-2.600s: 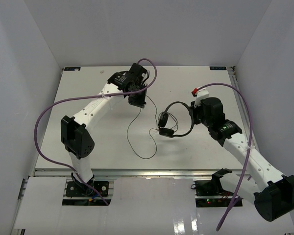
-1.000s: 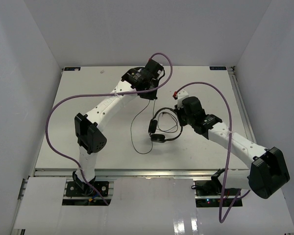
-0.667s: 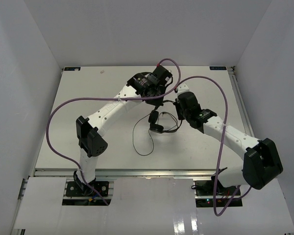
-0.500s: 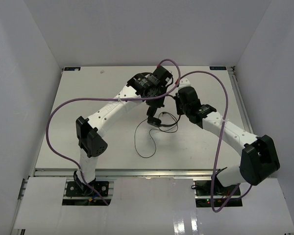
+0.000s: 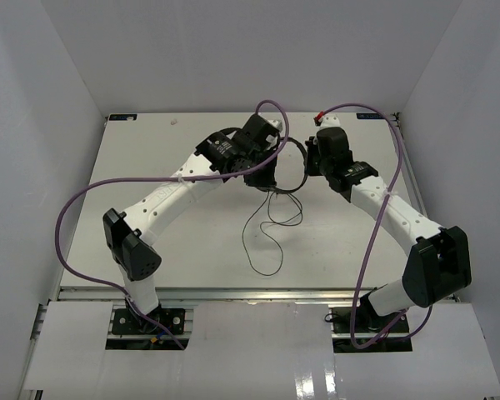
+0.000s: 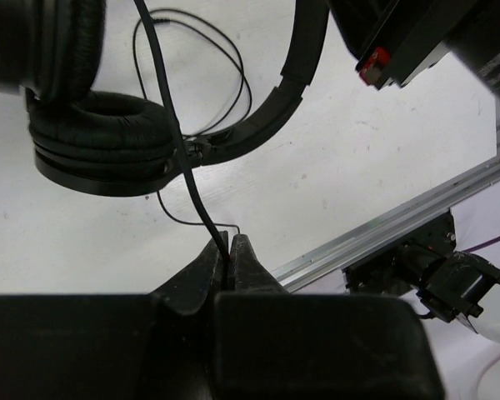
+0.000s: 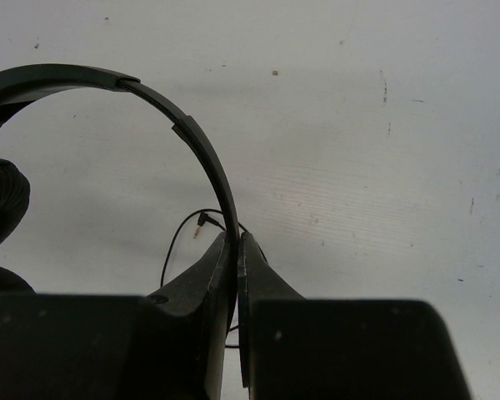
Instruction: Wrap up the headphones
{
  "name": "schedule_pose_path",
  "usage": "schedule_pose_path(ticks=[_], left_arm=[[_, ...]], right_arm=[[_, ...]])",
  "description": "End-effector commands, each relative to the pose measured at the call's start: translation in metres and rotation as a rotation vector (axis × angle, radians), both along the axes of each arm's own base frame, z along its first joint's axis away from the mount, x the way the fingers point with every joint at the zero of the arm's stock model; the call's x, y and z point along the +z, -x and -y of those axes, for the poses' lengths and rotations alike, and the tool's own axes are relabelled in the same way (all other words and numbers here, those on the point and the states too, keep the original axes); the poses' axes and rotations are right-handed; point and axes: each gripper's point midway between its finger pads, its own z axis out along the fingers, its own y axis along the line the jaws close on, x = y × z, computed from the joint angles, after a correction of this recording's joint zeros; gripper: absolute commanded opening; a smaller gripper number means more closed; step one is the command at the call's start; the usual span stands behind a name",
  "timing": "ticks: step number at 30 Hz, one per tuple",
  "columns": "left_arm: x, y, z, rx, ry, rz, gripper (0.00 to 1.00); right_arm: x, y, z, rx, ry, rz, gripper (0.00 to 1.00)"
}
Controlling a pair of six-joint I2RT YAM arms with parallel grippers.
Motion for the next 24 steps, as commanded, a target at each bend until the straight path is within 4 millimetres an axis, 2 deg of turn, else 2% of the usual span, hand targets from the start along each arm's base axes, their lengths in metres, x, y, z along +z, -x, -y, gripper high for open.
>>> schedule_pose_path(ticks=[1, 3, 6, 8, 12, 16, 19, 21, 24], left_arm=[[0.002, 0.013, 0.015, -0.021, 0.104, -0.031, 0.00], [-0.003, 0.016, 0.018, -0.023, 0.118, -0.038, 0.02], [-0.007, 0.023, 0.028, -0.047, 0.138, -0.051, 0.10], [-0.008, 0.028, 0.033, -0.057, 0.138, -0.050, 0.20], [-0.012, 0.036, 0.034, -0.058, 0.121, -0.028, 0.29], [-0.003, 0.050, 0.036, -0.103, 0.162, 0.074, 0.39], [-0.016, 0.061, 0.038, -0.139, 0.178, 0.141, 0.45], [-0.010, 0.071, 0.034, -0.165, 0.224, 0.196, 0.50], [-0.015, 0.072, 0.026, -0.187, 0.242, 0.281, 0.58]], right_arm=[[0.042, -0.002, -0.010, 0.005, -0.127, 0.071, 0.08], [0.047, 0.000, -0.009, 0.008, -0.151, 0.074, 0.08], [0.053, 0.002, -0.009, 0.014, -0.172, 0.071, 0.08], [0.054, 0.005, -0.009, 0.025, -0.184, 0.066, 0.08], [0.057, 0.009, -0.007, 0.030, -0.200, 0.065, 0.08], [0.066, 0.010, 0.001, 0.025, -0.236, 0.062, 0.08], [0.078, 0.015, 0.005, 0.033, -0.272, 0.064, 0.08], [0.085, 0.020, 0.005, 0.056, -0.295, 0.063, 0.08], [0.098, 0.026, 0.005, 0.080, -0.326, 0.075, 0.08]])
